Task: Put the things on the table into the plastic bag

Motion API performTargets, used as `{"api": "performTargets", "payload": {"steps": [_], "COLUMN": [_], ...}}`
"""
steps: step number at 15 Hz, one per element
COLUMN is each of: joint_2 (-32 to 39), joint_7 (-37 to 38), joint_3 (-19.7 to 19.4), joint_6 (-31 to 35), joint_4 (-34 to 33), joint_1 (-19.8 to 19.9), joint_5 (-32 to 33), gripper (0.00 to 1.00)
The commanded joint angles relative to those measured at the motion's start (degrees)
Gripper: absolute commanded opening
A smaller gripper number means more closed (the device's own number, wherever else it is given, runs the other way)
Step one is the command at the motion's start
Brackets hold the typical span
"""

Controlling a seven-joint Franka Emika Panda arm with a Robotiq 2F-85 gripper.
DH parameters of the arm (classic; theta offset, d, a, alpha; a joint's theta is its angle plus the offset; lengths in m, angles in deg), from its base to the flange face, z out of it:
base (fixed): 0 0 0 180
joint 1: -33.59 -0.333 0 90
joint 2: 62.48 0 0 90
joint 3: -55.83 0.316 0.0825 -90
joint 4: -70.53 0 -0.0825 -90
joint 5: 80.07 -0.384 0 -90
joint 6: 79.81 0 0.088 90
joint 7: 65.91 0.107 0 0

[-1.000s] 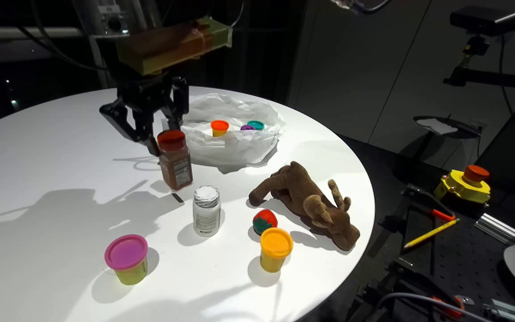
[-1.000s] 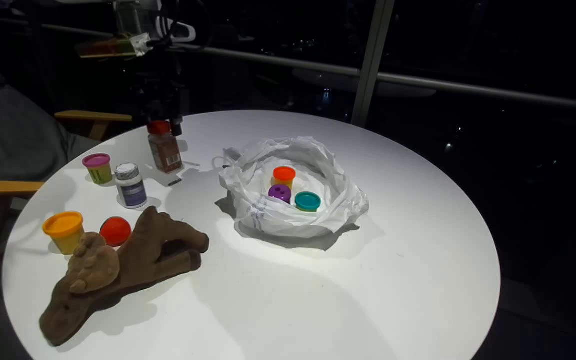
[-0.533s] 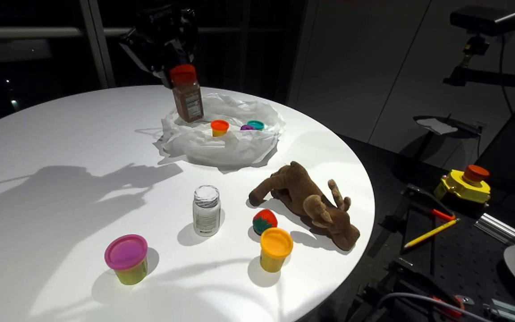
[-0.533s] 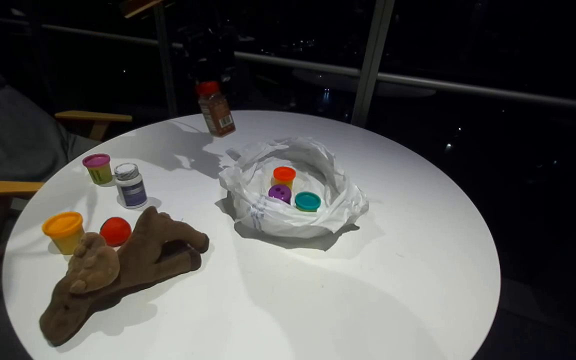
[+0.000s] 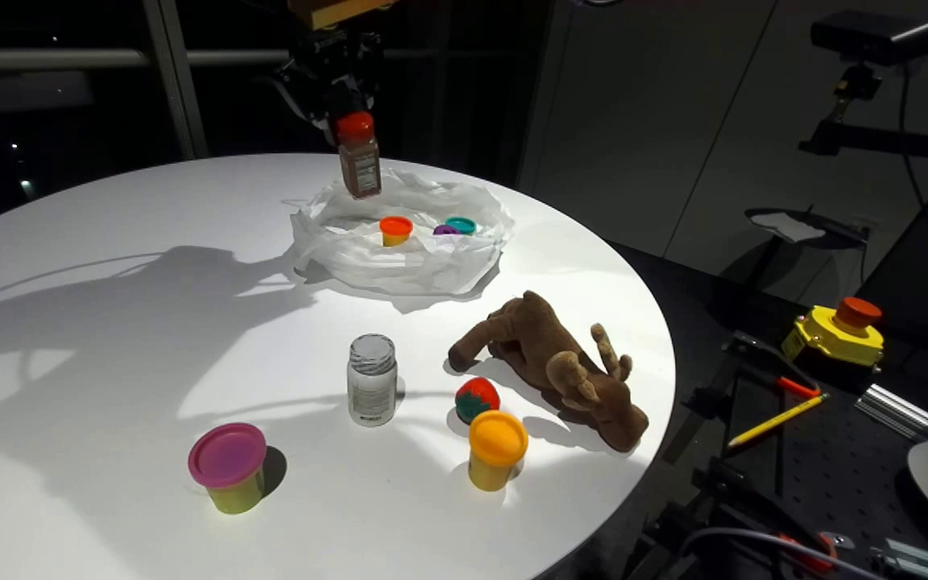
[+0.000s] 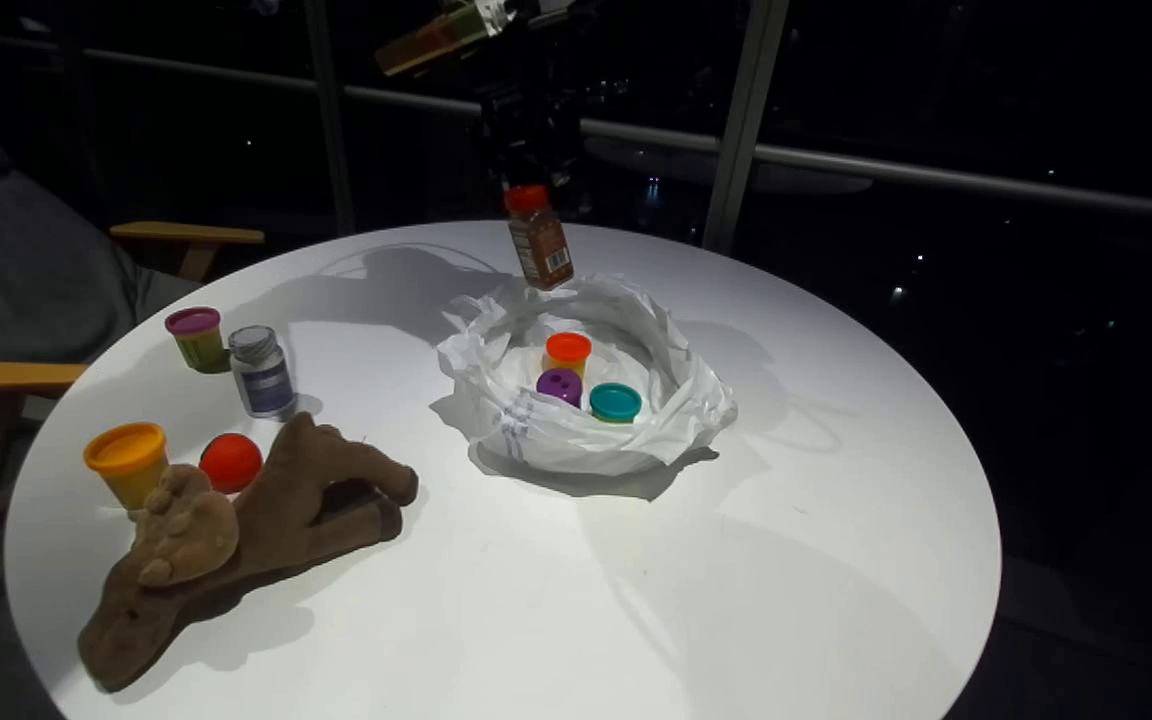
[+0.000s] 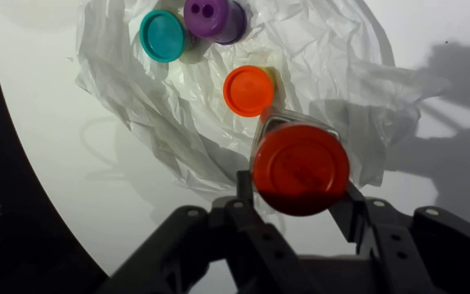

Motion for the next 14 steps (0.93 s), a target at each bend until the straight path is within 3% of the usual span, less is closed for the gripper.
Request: {"api": "performTargets", "payload": {"steps": [1, 5, 12, 13, 14], "joint_2": [4.2, 6.8, 11.0, 10.9, 10.7], "joint_7": [-1.2, -1.3, -2.0, -1.9, -2.0], "joint_3": [0.0, 0.0, -0.3, -0.4, -0.4], "joint_6": [4.4, 10.3, 11.9, 12.1, 12.1], "joint_4": [-5.0, -5.3, -6.1, -5.8, -5.6], "joint_1": [2.4, 4.2, 4.9, 4.7, 4.7], "joint_5": [-2.6, -5.5, -8.8, -8.8, -8.9], "gripper": [0.24, 0.24, 0.24, 0.60, 0.76]}}
